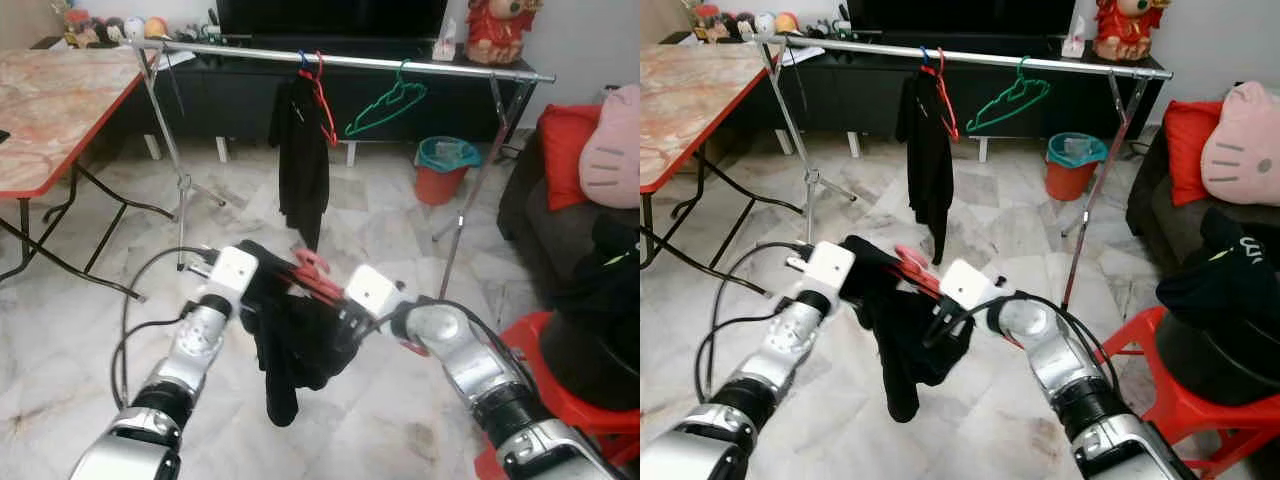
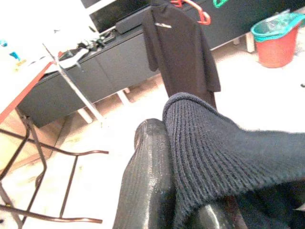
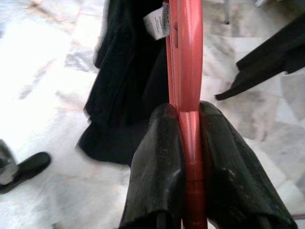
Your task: Hang hanger
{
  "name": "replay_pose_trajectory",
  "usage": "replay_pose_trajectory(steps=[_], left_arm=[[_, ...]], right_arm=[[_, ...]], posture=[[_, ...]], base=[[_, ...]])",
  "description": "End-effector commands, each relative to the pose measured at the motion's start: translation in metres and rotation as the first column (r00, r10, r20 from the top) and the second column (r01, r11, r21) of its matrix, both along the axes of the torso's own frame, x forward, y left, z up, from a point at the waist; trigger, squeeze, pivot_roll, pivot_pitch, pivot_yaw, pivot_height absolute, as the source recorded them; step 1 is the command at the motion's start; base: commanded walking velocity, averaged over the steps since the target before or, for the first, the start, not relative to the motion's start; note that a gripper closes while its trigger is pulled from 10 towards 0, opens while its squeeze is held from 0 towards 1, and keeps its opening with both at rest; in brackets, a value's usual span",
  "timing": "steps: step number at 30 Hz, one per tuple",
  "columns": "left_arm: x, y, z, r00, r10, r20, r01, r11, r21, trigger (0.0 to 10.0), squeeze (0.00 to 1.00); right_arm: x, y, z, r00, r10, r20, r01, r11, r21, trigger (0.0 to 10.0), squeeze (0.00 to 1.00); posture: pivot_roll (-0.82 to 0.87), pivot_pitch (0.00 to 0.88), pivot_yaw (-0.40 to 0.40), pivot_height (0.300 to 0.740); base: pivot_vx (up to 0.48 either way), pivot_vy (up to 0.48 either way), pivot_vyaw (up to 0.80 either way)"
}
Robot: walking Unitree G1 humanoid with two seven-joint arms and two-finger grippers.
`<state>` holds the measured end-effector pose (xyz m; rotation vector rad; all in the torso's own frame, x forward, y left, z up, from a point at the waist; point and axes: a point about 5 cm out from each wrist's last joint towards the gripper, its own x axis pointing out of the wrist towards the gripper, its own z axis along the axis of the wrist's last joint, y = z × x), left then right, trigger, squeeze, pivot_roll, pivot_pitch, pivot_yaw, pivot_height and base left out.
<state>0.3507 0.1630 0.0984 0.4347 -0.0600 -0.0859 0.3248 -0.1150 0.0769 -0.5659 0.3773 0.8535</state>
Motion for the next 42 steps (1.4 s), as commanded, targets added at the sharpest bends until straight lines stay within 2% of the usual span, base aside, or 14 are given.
replay_pose_trajectory(steps=[1, 6, 11, 15, 21, 22, 23, 24, 25, 28, 31, 37, 38, 42], left_arm=[[0.004, 0.001, 0.004, 1.000, 0.024, 0.002, -0.024, 1.000, 0.007, 10.0, 0.00], [0.003, 0.006, -0.002, 0.997, 0.071, -0.027, -0.071, 0.997, 0.015, 10.0, 0.00], [-0.003, 0.008, -0.020, 0.988, 0.061, -0.139, -0.060, 0.998, 0.014, 10.0, 0.00], [-0.008, 0.011, -0.028, 0.984, 0.074, -0.165, -0.071, 0.997, 0.020, 10.0, 0.00], [-0.013, 0.020, -0.036, 0.974, 0.098, -0.205, -0.098, 0.995, 0.014, 10.0, 0.00], [-0.014, 0.020, -0.037, 0.973, 0.094, -0.210, -0.096, 0.995, 0.005, 10.0, 0.00], [-0.016, 0.020, -0.038, 0.974, 0.091, -0.206, -0.096, 0.995, -0.015, 10.0, 0.00], [-0.016, 0.020, -0.038, 0.976, 0.087, -0.200, -0.096, 0.995, -0.037, 10.0, 0.00], [-0.018, 0.020, -0.036, 0.983, 0.077, -0.169, -0.094, 0.991, -0.095, 10.0, 0.00], [-0.021, 0.022, -0.036, 0.983, 0.097, -0.159, -0.122, 0.980, -0.160, 10.0, 0.00], [-0.027, 0.023, -0.033, 0.989, 0.100, -0.105, -0.125, 0.954, -0.272, 10.0, 0.00], [-0.033, 0.021, -0.024, 0.995, 0.099, -0.027, -0.102, 0.927, -0.362, 10.0, 0.00], [-0.035, 0.024, -0.020, 0.993, 0.114, -0.001, -0.105, 0.912, -0.397, 10.0, 0.00], [-0.041, 0.026, -0.017, 0.994, 0.110, 0.023, -0.092, 0.914, -0.396, 10.0, 0.00]], right_arm=[[0.000, -0.004, 0.005, 0.999, 0.039, 0.001, -0.039, 0.999, 0.019, 0.0, 0.00], [-0.001, -0.013, 0.008, 0.997, 0.069, -0.016, -0.068, 0.997, 0.039, 0.0, 0.00], [-0.018, -0.028, 0.017, 0.968, 0.238, -0.072, -0.230, 0.967, 0.107, 0.0, 0.00], [-0.024, -0.045, 0.016, 0.959, 0.259, -0.117, -0.249, 0.964, 0.094, 0.0, 0.00], [-0.011, -0.063, 0.015, 0.994, 0.096, -0.053, -0.096, 0.995, 0.010, 0.0, 0.00], [0.000, -0.068, 0.016, 0.999, -0.029, 0.027, 0.029, 1.000, -0.006, 1.1, 0.00], [0.005, -0.071, 0.016, 0.993, -0.105, 0.055, 0.104, 0.994, 0.016, 4.4, 0.00], [0.008, -0.072, 0.016, 0.984, -0.161, 0.076, 0.158, 0.986, 0.044, 4.7, 0.00], [0.012, -0.072, 0.016, 0.955, -0.270, 0.120, 0.251, 0.956, 0.152, 10.0, 0.00], [0.014, -0.073, 0.015, 0.902, -0.411, 0.134, 0.366, 0.890, 0.271, 10.0, 0.00], [-0.011, -0.062, -0.021, 0.812, -0.583, -0.026, 0.530, 0.719, 0.450, 10.0, 0.00], [-0.041, -0.064, -0.053, 0.645, -0.760, -0.080, 0.690, 0.534, 0.489, 10.0, 0.00], [-0.053, -0.063, -0.061, 0.601, -0.791, -0.116, 0.718, 0.469, 0.514, 10.0, 0.00], [-0.070, -0.058, -0.068, 0.592, -0.801, -0.089, 0.717, 0.474, 0.511, 10.0, 0.00]], posture=[[0.00, 0.000, -0.023, 0.740], [0.00, 0.000, -0.023, 0.740], [0.00, 0.000, -0.021, 0.740], [-0.01, 0.000, -0.015, 0.740], [-0.01, 0.000, -0.008, 0.740], [-0.01, 0.000, -0.008, 0.740], [-0.01, 0.000, -0.007, 0.740], [-0.01, 0.000, -0.007, 0.740], [-0.01, 0.000, -0.005, 0.740], [-0.01, 0.000, -0.005, 0.740], [0.01, 0.000, -0.007, 0.740], [0.00, 0.000, -0.002, 0.740], [0.01, 0.000, 0.004, 0.740], [0.00, 0.000, 0.016, 0.740]], base=[[0.000, 0.000, 0.00], [0.000, 0.000, 0.00], [0.000, 0.000, 0.00], [0.000, 0.000, 0.00], [0.000, 0.000, 0.00], [0.000, 0.000, 0.00], [0.000, 0.000, 0.00], [0.000, 0.000, 0.00], [0.000, 0.000, 0.00], [0.000, 0.000, 0.00], [0.000, 0.000, 0.00], [0.000, 0.000, 0.00], [0.000, 0.000, 0.00], [0.000, 0.000, 0.00]])
